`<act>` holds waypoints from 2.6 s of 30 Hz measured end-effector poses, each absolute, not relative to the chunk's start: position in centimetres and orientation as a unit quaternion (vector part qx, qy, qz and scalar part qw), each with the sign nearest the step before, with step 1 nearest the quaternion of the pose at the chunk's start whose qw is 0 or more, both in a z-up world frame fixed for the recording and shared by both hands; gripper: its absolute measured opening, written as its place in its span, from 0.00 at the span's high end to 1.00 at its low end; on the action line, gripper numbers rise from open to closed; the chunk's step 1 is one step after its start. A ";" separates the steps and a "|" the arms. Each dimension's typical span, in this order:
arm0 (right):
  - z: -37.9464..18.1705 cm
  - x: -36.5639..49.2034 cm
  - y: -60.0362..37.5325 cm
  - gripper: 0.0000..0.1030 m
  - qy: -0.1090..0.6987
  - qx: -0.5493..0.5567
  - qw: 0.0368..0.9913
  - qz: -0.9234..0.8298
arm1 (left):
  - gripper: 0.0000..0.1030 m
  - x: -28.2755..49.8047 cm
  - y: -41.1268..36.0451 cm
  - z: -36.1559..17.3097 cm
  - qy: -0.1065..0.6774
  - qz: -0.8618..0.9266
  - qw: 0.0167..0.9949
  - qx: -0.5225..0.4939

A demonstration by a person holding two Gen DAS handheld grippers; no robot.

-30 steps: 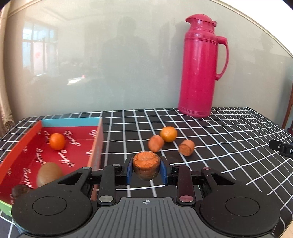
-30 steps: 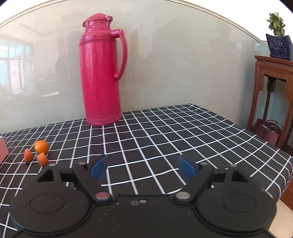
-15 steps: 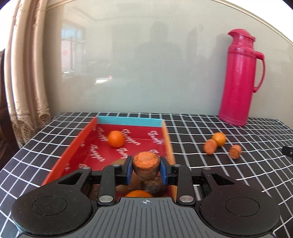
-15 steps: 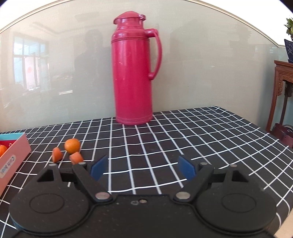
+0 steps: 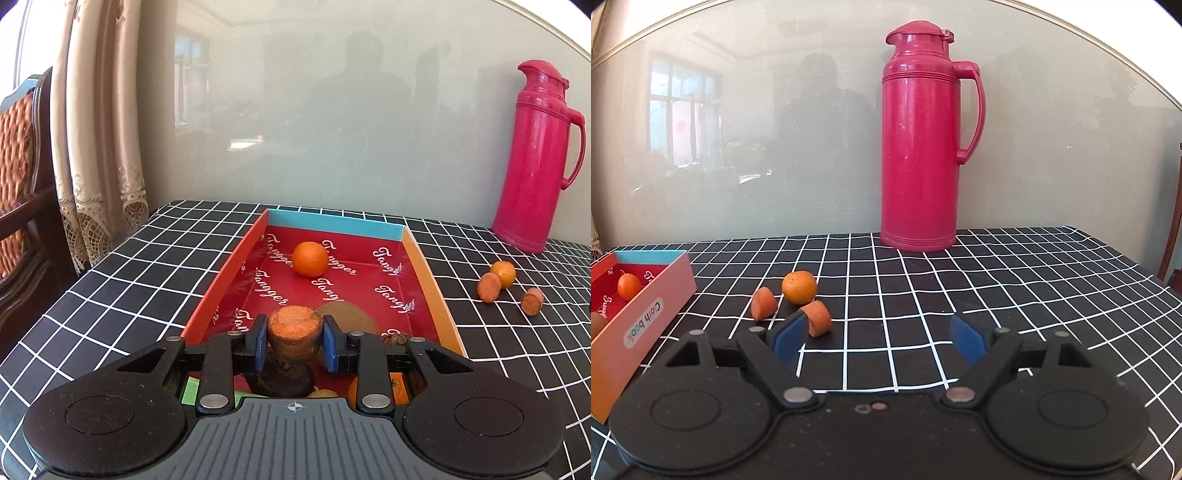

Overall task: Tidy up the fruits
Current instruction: 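Carry the orange chunk into the red box and open the left gripper, then withdraw the left gripper from the box, then move the right gripper to an orange chunk and close on it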

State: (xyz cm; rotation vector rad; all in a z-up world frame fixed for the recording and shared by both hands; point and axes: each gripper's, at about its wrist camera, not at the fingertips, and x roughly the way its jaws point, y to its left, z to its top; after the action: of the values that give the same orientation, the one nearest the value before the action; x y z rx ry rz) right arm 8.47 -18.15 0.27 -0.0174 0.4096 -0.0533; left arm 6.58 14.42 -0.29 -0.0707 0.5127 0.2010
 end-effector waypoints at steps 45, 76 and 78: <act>0.1 9.3 -13.6 0.18 0.178 -0.056 0.982 0.031 | 0.00 4.5 15.8 0.6 0.170 0.166 0.971 -0.033; -3.1 19.9 -8.1 0.55 0.288 -0.035 0.955 0.070 | 0.00 4.8 26.6 -0.9 0.196 0.294 0.930 -0.097; -3.4 20.4 -7.9 0.58 0.301 -0.036 0.951 0.065 | 0.00 4.7 27.2 -1.1 0.200 0.293 0.928 -0.115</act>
State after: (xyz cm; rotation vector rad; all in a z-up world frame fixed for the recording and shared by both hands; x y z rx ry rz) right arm 20.36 -7.91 -3.38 -0.0730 0.6112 0.1312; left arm 4.75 27.17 -1.10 -0.2349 0.4093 0.6012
